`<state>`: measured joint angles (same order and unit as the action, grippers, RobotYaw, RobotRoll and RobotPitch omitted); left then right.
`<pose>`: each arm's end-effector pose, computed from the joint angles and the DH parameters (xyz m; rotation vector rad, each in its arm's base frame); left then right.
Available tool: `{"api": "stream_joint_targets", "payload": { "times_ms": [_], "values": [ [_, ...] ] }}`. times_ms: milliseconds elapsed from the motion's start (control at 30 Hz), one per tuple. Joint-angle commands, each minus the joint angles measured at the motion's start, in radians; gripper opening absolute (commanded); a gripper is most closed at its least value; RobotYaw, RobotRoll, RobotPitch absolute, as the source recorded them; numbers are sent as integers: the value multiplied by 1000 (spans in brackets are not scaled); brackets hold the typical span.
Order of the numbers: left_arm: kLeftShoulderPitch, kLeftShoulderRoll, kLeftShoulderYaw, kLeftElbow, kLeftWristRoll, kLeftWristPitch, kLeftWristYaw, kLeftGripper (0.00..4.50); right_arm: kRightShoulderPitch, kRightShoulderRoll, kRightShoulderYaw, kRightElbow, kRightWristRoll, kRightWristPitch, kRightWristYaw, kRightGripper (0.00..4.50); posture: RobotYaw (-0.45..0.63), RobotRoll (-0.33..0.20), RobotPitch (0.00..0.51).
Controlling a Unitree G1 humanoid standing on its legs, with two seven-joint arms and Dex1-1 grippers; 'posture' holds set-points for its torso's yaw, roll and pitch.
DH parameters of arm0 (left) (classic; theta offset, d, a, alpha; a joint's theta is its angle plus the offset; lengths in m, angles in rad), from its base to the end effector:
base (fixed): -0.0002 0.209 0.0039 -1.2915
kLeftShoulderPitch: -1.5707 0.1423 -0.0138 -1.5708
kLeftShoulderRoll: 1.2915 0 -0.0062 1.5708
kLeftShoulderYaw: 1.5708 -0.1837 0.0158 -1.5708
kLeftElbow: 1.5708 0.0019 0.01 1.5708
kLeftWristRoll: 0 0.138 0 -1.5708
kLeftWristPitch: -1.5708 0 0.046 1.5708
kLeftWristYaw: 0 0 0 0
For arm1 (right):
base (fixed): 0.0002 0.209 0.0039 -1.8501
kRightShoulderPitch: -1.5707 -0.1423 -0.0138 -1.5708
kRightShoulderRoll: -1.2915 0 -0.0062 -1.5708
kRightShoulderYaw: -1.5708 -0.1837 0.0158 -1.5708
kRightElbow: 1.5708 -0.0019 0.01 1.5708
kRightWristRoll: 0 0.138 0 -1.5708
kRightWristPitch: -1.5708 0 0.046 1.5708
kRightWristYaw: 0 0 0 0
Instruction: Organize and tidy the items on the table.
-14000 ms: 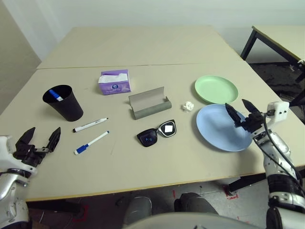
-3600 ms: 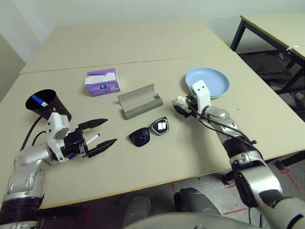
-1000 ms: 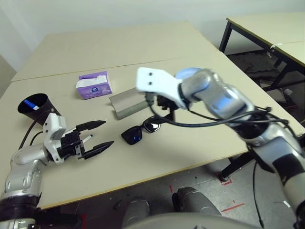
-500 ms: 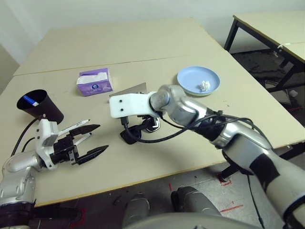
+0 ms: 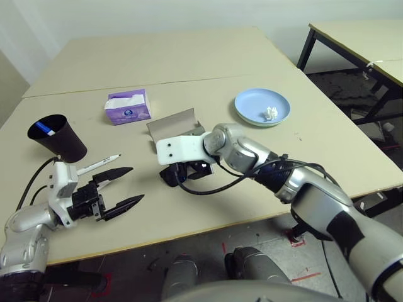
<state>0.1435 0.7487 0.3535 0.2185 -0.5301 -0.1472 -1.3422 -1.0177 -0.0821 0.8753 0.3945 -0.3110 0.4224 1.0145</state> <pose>0.1564 0.3594 0.0986 0.2178 0.1183 -0.9139 0.2888 0.0181 0.1621 -1.2308 0.2593 1.4733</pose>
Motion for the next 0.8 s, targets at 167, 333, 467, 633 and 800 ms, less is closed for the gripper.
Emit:
{"api": "stream_joint_targets", "payload": {
  "times_ms": [167,333,467,633,800],
  "values": [
    [25,-15,-6,-70,2,16,37,4500,-2,12,-28,24,-19,-38,18,4470,16,0,61],
    [36,-21,-1,-89,1,23,56,4500,5,4,-33,37,-28,-57,28,4470,25,0,54],
    [41,-25,2,-88,0,19,63,4500,7,10,-40,53,-36,-70,31,4470,33,0,51],
    [53,-26,4,-117,-6,29,80,4500,13,5,-53,52,-40,-73,38,4470,36,0,52],
    [64,-23,4,-132,-9,36,91,4500,20,-5,-60,47,-46,-77,48,4470,35,0,53]
  ]
}}
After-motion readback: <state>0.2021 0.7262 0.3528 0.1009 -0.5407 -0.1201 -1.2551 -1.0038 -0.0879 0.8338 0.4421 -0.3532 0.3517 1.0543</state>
